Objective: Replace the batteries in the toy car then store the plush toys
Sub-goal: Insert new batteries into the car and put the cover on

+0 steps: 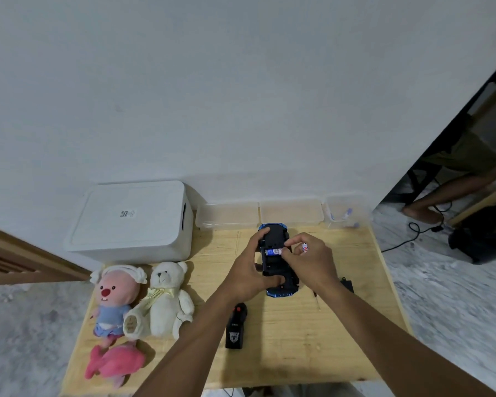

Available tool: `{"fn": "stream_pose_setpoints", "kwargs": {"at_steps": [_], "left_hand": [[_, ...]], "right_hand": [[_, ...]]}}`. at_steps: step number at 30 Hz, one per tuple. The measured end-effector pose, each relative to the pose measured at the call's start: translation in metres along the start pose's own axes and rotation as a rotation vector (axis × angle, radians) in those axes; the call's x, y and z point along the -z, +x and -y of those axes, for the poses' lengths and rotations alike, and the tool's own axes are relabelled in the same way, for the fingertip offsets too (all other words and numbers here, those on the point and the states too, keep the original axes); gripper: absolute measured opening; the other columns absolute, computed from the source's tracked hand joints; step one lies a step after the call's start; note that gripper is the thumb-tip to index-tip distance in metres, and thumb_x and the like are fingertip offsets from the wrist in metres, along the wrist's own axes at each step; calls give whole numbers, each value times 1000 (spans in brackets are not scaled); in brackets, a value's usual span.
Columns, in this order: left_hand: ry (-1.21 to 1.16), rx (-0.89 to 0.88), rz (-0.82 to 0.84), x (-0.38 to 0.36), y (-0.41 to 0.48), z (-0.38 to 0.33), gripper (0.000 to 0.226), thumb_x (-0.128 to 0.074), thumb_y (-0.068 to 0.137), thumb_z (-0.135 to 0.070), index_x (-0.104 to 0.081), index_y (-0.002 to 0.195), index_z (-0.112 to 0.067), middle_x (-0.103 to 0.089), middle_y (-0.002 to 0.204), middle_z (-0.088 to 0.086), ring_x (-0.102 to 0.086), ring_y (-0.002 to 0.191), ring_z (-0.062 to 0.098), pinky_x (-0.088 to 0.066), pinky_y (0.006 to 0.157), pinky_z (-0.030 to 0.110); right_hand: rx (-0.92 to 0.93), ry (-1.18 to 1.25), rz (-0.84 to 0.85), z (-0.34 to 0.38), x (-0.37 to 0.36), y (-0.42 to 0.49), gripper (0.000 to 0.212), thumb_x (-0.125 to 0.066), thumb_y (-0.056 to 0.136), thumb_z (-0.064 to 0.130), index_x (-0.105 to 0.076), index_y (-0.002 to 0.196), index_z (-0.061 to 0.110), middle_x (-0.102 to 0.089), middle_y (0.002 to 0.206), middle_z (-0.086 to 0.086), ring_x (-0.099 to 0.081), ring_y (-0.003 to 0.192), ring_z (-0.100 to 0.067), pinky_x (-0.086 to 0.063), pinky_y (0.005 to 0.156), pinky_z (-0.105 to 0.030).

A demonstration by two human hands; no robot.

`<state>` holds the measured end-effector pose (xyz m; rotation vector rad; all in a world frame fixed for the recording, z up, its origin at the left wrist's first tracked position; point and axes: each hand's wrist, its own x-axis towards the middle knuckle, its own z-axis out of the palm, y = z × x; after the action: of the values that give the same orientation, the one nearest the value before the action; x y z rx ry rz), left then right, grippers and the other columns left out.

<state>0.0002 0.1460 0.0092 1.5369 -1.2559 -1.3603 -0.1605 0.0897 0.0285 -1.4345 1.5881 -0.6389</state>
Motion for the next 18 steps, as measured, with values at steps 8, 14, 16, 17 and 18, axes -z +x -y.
{"fn": "stream_pose_setpoints", "kwargs": {"at_steps": [8, 14, 16, 17, 18], "left_hand": [[-22, 29, 11, 2, -1, 10, 104, -88, 76, -5, -31, 153, -44, -53, 138, -9, -70, 101, 10, -61, 88, 29], [-43, 12, 16, 7, -3, 8, 105, -88, 75, -5, -31, 153, -46, -53, 141, -6, -70, 99, 0, -61, 93, 37], [-49, 8, 17, 9, -4, 6, 105, -88, 75, -5, -32, 152, -47, -53, 141, -7, -72, 98, 6, -62, 93, 38], [-51, 6, 17, 10, -5, 5, 105, -88, 75, -6, -32, 152, -48, -53, 141, -7, -73, 98, 8, -62, 93, 39], [-53, 7, 17, 11, -5, 4, 104, -89, 74, -6, -33, 151, -49, -53, 141, -7, -74, 97, 10, -62, 93, 40]], "right_hand": [[138, 69, 402, 3, 32, 6, 13, -40, 105, 6, -34, 115, 12, -68, 117, 0, -54, 46, -9, -48, 53, -19], [255, 26, 359, 4, 34, 14, 15, -77, 88, 22, -69, 101, 24, -72, 110, 10, -65, 97, 0, -49, 82, -23], [292, -28, 331, 9, 32, 10, 19, -83, 81, 27, -76, 98, 31, -70, 103, 10, -61, 101, 0, -41, 76, -13], [313, -35, 320, 10, 30, 9, 20, -84, 79, 27, -76, 96, 33, -70, 97, 8, -62, 96, -1, -39, 71, -11], [336, -38, 311, 11, 28, 8, 21, -85, 78, 25, -77, 95, 33, -72, 91, 7, -64, 90, -2, -38, 68, -10]]}}
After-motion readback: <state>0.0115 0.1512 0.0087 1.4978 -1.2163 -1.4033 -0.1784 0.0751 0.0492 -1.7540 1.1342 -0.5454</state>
